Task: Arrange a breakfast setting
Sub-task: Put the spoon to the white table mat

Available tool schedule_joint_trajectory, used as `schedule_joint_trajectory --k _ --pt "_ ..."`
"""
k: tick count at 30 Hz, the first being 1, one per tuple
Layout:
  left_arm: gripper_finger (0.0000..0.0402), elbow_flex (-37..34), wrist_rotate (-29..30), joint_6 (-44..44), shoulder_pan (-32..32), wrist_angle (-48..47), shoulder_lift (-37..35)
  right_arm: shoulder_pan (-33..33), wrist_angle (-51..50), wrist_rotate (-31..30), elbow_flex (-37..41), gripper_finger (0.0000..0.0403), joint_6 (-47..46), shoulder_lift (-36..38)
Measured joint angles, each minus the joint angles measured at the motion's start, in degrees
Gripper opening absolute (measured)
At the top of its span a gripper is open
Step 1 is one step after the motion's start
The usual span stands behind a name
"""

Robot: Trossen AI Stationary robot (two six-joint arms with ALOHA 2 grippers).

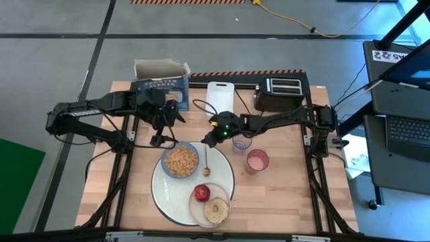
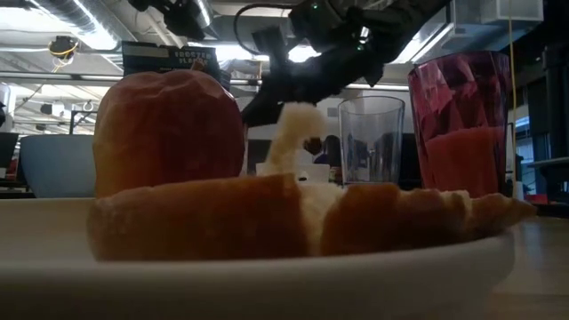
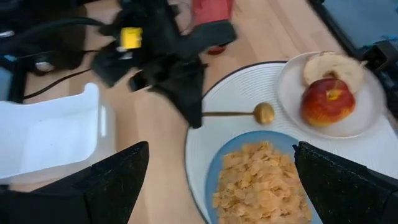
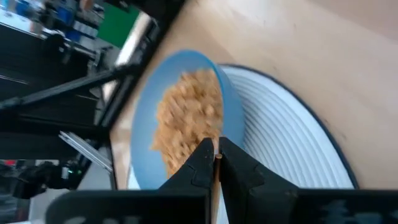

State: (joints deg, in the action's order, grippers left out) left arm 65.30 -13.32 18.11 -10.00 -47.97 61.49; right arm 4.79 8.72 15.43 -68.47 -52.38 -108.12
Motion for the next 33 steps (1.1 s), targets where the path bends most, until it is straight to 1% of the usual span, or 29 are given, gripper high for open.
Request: schedule_joint_trajectory --k 4,7,14,17,30,33 --pt "0.039 0.0 4.09 0.89 -0.03 -0.01 0.36 -0.93 -2.31 -1.02 -0.02 0.0012 -0.54 -0.44" --pt "0.039 -0.06 5.0 1.56 -0.03 -0.29 1.62 -1.09 -2.22 -1.64 1.18 0.0012 -1.77 -0.75" --pt "0.039 -0.04 4.83 1.59 0.07 0.25 4.67 -1.07 5.03 -5.98 6.08 0.0012 -8.51 -0.63" --pt "0.039 -0.04 4.81 1.57 0.32 0.48 5.62 -1.07 4.73 -7.25 6.8 0.0012 -10.06 -1.14" --pt "0.039 -0.02 4.76 1.57 0.35 1.85 6.27 -1.07 4.88 -10.4 6.73 0.0012 -9.4 -0.9" --pt "0.039 -0.02 4.76 1.57 0.35 2.4 6.25 -1.09 4.79 -12.51 6.73 0.0012 -10.24 -0.9"
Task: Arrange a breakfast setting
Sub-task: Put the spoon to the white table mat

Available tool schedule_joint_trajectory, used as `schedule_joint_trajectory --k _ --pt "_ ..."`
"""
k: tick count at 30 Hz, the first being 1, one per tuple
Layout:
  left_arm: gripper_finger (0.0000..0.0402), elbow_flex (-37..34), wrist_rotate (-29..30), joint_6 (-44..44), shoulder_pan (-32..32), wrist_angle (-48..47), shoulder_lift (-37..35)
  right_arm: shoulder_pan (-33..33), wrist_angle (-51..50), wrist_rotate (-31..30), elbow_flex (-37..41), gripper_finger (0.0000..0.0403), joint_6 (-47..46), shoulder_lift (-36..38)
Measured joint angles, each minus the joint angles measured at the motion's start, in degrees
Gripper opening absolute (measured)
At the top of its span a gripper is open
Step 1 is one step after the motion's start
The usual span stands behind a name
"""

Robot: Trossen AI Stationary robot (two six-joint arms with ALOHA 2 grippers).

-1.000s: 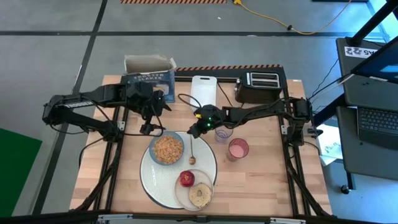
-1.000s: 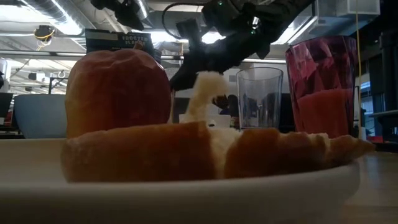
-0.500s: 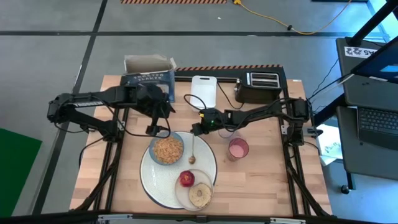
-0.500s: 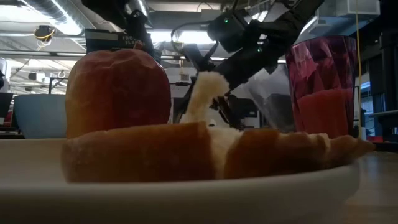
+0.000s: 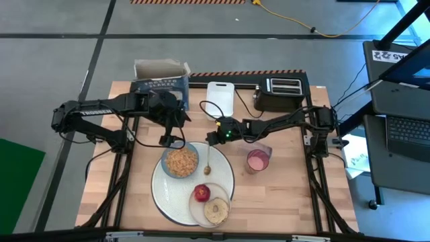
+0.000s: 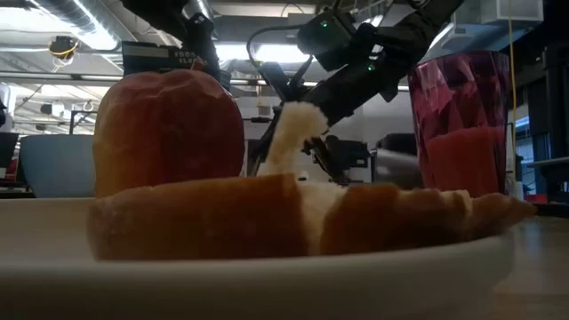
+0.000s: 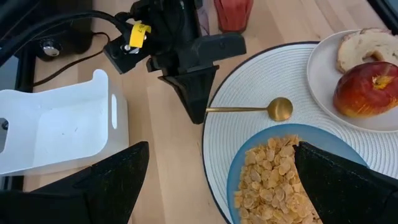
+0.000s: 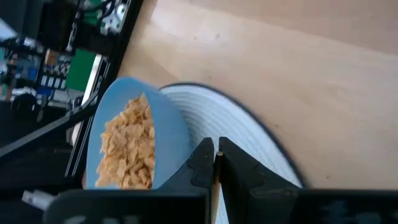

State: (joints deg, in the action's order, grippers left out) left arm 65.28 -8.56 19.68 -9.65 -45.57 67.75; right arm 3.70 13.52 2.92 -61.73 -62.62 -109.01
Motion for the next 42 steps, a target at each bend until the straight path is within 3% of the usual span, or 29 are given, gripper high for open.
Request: schedule_joint_trajectory --k 13,21,33,36,42 --pt "0.039 0.0 0.31 -0.07 0.0 0.29 0.02 0.0 -0.09 -2.64 0.0 0.002 -0.05 -0.01" --pt "0.039 0.0 0.35 -0.11 0.0 0.29 0.01 0.0 -0.38 -1.97 0.0 0.0046 0.27 0.0" --pt "0.039 0.0 0.42 -0.26 0.0 0.29 0.0 -3.8 -0.13 -4.01 0.0 0.006 -1.34 0.0" --pt "0.039 0.0 0.44 -1.18 0.0 0.29 0.0 -3.74 0.09 -3.74 -0.02 0.006 3.97 -0.02" --pt "0.039 0.0 0.42 -1.66 0.0 0.25 0.0 -4.01 2.89 3.35 -3.27 0.006 26.44 -0.02"
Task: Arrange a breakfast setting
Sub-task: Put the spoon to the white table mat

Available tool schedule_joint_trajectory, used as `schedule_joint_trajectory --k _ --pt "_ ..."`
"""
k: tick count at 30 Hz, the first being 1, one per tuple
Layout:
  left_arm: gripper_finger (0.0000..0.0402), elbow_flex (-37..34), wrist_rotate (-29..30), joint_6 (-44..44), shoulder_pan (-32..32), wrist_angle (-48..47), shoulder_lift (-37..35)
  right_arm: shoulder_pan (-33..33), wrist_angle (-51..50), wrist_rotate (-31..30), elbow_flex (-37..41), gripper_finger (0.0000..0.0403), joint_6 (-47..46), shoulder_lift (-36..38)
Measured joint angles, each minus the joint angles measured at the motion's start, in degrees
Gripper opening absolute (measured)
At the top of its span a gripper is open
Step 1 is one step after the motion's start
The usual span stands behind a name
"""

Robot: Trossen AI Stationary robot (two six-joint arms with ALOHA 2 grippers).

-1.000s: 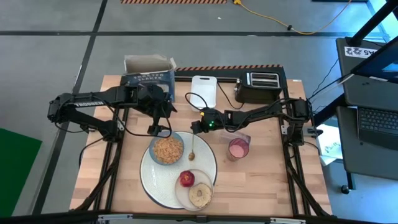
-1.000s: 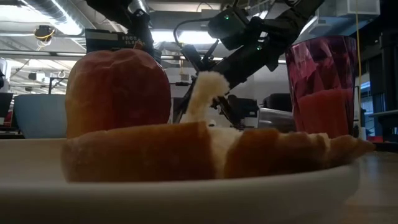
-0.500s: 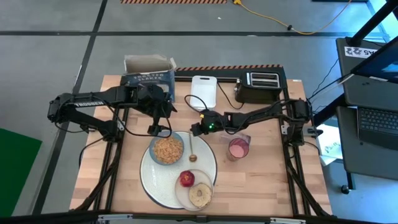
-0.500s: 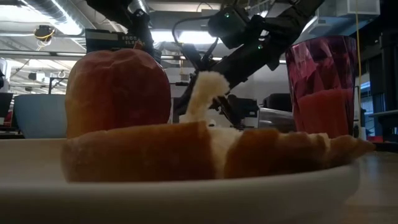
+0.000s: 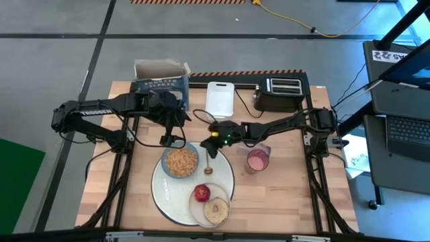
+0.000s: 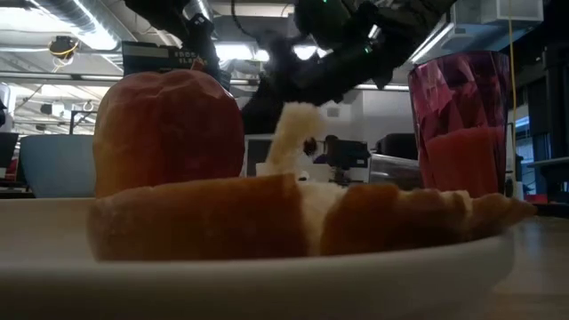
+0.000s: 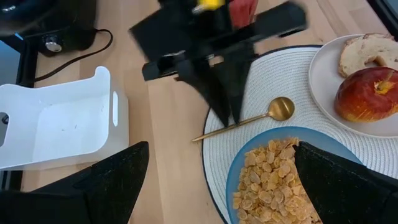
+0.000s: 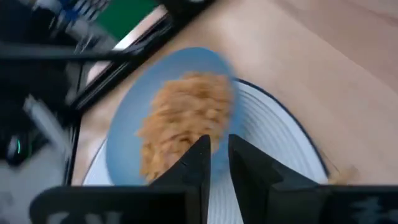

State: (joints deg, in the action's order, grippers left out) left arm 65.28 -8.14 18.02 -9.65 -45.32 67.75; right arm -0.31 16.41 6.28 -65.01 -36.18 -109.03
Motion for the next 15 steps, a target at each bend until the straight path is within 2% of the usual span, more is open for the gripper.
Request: schedule_joint_trajectory --k 2,5,9,11,15 --pt "0.039 0.0 0.0 -0.02 0.0 0.0 0.0 -0.93 -2.84 1.46 -1.82 0.006 7.34 0.0" --pt "0.039 0.0 0.0 -0.08 0.0 -0.05 0.0 -3.19 -12.98 2.29 -5.55 0.0054 18.75 0.0" --pt "0.039 -0.04 -0.04 -1.6 0.0 -1.18 0.0 -6.86 -23.53 0.37 -8.1 0.0018 31.37 0.0" --pt "0.039 -0.58 -0.09 -2.49 0.0 -1.78 -0.04 -8.29 -24.43 -0.48 -8.18 0.0006 34.37 0.0" --pt "0.039 -1.77 -0.82 -3.77 -0.01 -3.05 -0.04 -9.25 -25.36 -0.63 -8.22 0.0014 35.42 -0.01"
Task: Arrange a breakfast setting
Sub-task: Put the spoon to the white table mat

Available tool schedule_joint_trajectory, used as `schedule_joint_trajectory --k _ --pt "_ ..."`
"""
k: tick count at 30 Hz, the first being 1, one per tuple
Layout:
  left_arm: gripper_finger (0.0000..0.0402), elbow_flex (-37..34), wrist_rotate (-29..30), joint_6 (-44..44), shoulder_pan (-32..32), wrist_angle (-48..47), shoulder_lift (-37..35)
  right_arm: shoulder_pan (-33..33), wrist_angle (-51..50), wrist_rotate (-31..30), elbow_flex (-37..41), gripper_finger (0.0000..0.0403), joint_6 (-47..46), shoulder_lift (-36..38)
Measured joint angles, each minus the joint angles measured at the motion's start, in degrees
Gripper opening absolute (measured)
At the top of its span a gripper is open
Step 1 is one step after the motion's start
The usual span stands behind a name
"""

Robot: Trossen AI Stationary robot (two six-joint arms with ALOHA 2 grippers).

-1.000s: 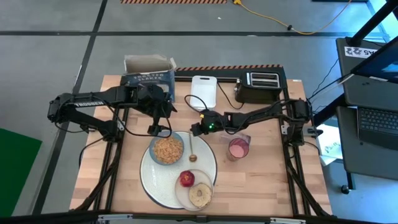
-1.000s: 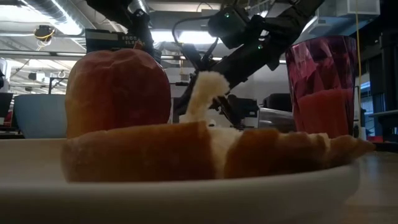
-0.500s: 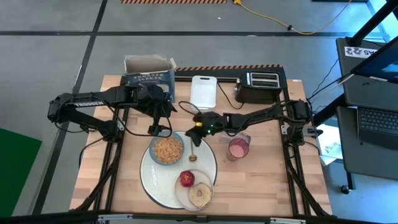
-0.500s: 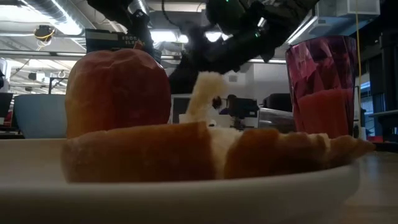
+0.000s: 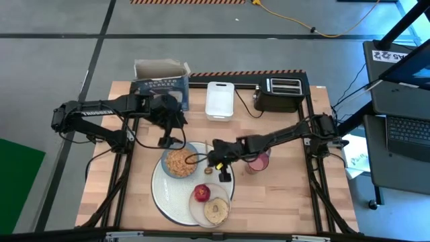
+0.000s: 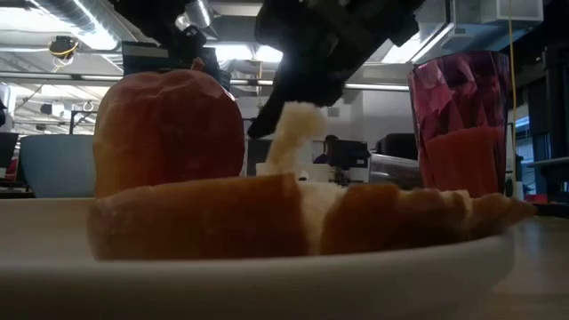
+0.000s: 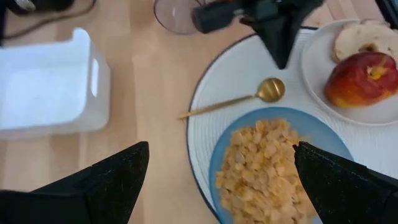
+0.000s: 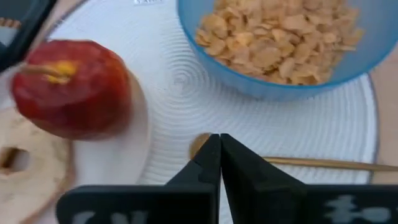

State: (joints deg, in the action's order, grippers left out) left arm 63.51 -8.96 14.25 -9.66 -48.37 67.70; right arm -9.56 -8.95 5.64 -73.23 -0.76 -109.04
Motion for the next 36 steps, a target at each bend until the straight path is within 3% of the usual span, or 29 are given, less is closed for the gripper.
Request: schedule_joint_trajectory --k 10,36 --pt "0.039 -0.52 -1.25 -2.08 -0.01 -2.3 0.0 -0.24 -2.98 5.78 -0.04 0.0004 4.29 -4.59" --pt "0.039 -0.55 -1.36 -1.67 -0.01 -2.19 0.02 -1.69 -0.75 1.89 0.0 0.0003 4.05 -7.55"
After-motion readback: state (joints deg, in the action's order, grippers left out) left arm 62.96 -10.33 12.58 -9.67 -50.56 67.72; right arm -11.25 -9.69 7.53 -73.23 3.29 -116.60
